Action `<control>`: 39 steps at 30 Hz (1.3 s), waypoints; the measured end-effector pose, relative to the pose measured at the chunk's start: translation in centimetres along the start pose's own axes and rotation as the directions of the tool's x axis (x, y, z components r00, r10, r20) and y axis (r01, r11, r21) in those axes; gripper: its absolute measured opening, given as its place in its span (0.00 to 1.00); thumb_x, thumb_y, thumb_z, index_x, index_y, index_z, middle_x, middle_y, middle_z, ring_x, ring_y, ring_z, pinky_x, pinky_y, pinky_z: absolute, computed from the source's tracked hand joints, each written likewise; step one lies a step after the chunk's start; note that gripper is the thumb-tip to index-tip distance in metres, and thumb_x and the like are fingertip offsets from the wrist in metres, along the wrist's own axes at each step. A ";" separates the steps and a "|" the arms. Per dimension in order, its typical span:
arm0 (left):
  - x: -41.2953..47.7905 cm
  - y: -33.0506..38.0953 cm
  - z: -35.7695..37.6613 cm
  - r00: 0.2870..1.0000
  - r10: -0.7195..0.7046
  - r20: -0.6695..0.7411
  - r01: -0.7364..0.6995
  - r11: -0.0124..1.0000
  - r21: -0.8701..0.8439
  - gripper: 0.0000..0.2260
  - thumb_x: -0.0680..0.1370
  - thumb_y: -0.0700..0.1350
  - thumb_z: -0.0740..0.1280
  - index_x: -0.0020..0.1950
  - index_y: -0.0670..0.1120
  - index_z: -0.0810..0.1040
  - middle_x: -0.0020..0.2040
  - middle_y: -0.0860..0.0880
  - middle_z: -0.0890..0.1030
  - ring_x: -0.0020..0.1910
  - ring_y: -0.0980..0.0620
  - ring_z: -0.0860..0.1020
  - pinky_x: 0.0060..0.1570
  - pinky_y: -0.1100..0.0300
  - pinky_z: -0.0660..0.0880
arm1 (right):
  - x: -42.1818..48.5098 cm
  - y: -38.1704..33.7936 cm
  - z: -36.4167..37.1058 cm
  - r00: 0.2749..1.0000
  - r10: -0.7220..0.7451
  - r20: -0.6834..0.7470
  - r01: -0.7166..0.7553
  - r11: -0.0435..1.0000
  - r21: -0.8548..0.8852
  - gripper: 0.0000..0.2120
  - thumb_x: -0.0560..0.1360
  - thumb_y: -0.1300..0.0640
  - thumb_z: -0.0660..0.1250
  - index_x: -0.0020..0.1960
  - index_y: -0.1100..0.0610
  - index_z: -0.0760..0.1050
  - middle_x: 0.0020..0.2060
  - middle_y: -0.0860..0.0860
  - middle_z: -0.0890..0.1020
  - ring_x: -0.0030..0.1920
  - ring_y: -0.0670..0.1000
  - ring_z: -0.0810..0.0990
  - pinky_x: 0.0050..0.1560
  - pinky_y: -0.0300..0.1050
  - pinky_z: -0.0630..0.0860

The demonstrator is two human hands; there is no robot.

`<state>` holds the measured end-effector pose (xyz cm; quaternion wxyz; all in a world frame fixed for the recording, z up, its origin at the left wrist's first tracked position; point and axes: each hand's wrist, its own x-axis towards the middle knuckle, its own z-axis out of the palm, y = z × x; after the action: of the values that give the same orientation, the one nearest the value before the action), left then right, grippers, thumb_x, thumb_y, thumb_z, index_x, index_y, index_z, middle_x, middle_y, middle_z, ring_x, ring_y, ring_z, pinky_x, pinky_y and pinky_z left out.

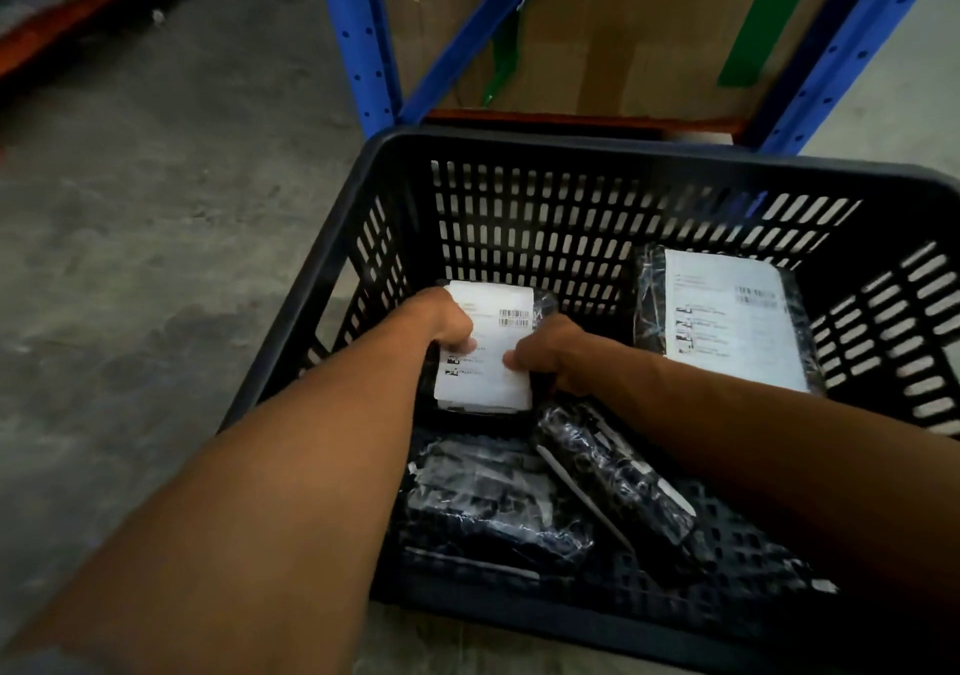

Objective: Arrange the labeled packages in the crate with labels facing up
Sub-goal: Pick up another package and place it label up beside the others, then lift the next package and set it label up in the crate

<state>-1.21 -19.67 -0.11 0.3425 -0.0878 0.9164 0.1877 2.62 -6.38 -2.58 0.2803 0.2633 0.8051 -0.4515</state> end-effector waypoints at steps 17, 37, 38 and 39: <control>-1.4 1.6 1.0 0.989 0.107 -0.100 -0.048 0.881 0.472 0.27 0.73 0.48 0.73 0.69 0.42 0.72 0.65 0.43 0.76 0.57 0.46 0.77 0.50 0.56 0.75 | -3.1 -0.9 -0.8 0.980 -0.196 0.037 0.193 0.884 -0.425 0.20 0.78 0.57 0.64 0.66 0.65 0.71 0.63 0.59 0.77 0.60 0.57 0.77 0.60 0.46 0.76; -10.3 9.5 4.3 0.928 -0.049 0.368 -0.065 0.955 0.290 0.30 0.78 0.53 0.66 0.75 0.43 0.61 0.73 0.38 0.67 0.67 0.38 0.72 0.62 0.45 0.74 | -16.2 10.5 -8.2 0.903 -0.229 0.363 0.428 0.550 -0.717 0.19 0.78 0.61 0.65 0.67 0.66 0.72 0.66 0.62 0.76 0.66 0.56 0.74 0.65 0.49 0.70; -10.4 9.4 4.5 0.925 -0.047 0.378 -0.076 0.949 0.306 0.28 0.79 0.52 0.65 0.75 0.42 0.62 0.73 0.38 0.67 0.66 0.38 0.73 0.63 0.45 0.74 | -16.3 10.3 -8.3 0.897 -0.240 0.372 0.440 0.566 -0.697 0.19 0.77 0.61 0.66 0.66 0.66 0.72 0.65 0.62 0.77 0.65 0.55 0.76 0.64 0.49 0.71; -10.4 9.2 4.5 0.926 -0.042 0.376 -0.079 0.950 0.302 0.25 0.79 0.52 0.64 0.73 0.43 0.65 0.70 0.38 0.69 0.62 0.40 0.75 0.60 0.47 0.75 | -16.3 10.4 -8.5 0.893 -0.243 0.378 0.446 0.588 -0.675 0.18 0.77 0.62 0.66 0.65 0.66 0.73 0.63 0.62 0.78 0.62 0.55 0.77 0.62 0.48 0.73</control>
<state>6.62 -9.12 6.27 0.5203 0.0138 0.8520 0.0575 19.34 2.97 6.31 0.3667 -0.0956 0.9122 -0.1556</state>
